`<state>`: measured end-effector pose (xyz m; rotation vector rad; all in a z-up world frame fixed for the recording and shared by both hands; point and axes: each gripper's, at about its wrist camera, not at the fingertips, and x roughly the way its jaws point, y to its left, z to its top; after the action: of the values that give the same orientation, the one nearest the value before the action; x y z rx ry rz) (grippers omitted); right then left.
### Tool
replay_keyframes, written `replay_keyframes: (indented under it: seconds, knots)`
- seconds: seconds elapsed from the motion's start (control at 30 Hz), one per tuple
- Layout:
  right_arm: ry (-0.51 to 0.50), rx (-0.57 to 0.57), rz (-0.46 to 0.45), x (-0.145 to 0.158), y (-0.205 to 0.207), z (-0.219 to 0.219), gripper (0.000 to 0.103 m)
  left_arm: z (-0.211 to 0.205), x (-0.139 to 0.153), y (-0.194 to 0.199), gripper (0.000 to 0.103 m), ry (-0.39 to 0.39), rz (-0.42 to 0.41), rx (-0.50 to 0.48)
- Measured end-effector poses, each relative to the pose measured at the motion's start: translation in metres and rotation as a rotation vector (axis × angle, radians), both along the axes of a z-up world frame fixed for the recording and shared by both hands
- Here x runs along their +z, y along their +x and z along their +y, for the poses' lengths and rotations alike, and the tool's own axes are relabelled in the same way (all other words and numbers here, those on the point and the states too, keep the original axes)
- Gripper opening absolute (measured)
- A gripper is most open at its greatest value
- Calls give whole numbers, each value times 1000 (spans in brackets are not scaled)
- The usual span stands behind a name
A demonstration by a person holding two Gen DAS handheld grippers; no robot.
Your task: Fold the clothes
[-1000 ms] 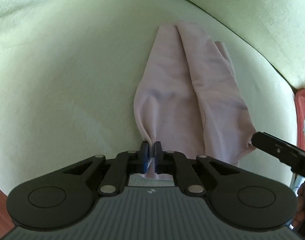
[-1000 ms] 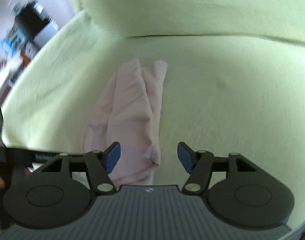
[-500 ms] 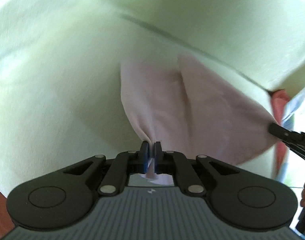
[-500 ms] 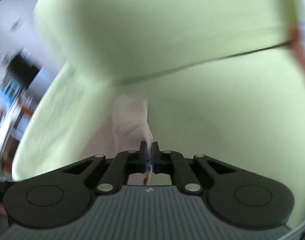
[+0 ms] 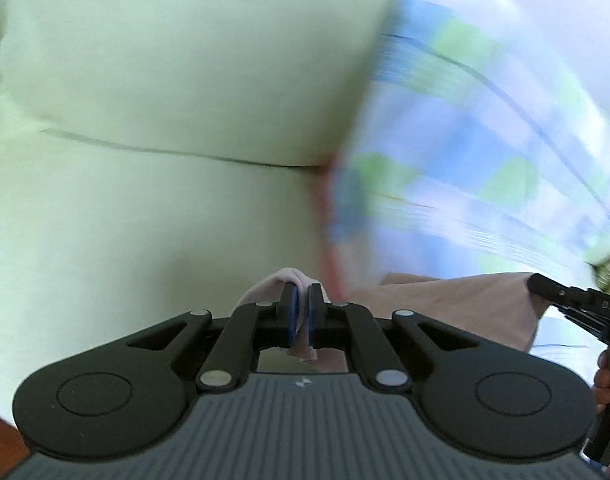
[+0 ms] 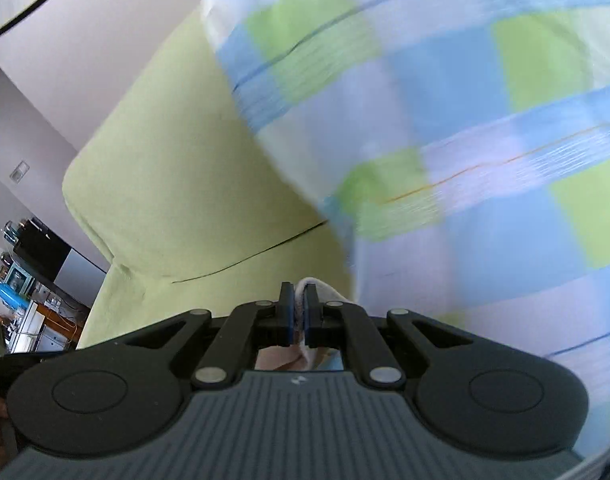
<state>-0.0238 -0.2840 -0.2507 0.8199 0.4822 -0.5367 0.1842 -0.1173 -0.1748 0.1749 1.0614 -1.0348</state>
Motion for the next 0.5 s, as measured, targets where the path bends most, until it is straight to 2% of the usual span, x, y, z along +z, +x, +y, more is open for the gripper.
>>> replay_keyframes:
  seconds: [0.1,0.27,0.37,0.43,0.5]
  knots:
    - [-70,-62,7,31,-68,-45,3,-58,8,-45,2,-34,32,-70]
    - [-240,-204,30,68,-137,-102,3,-146,21,-91,2,-162,21,-197]
    - [-357,-294,35,90,-185,-141,3,-206,24,-119,2,-232,-36,-236]
    - [-399,-344,34,96,-213,-161,3,-222,23,-137,2,-240,-67,-242]
    - [-399,-362,54,89,-234,-174,3,-226,8,-164,2,-193,-94,-241]
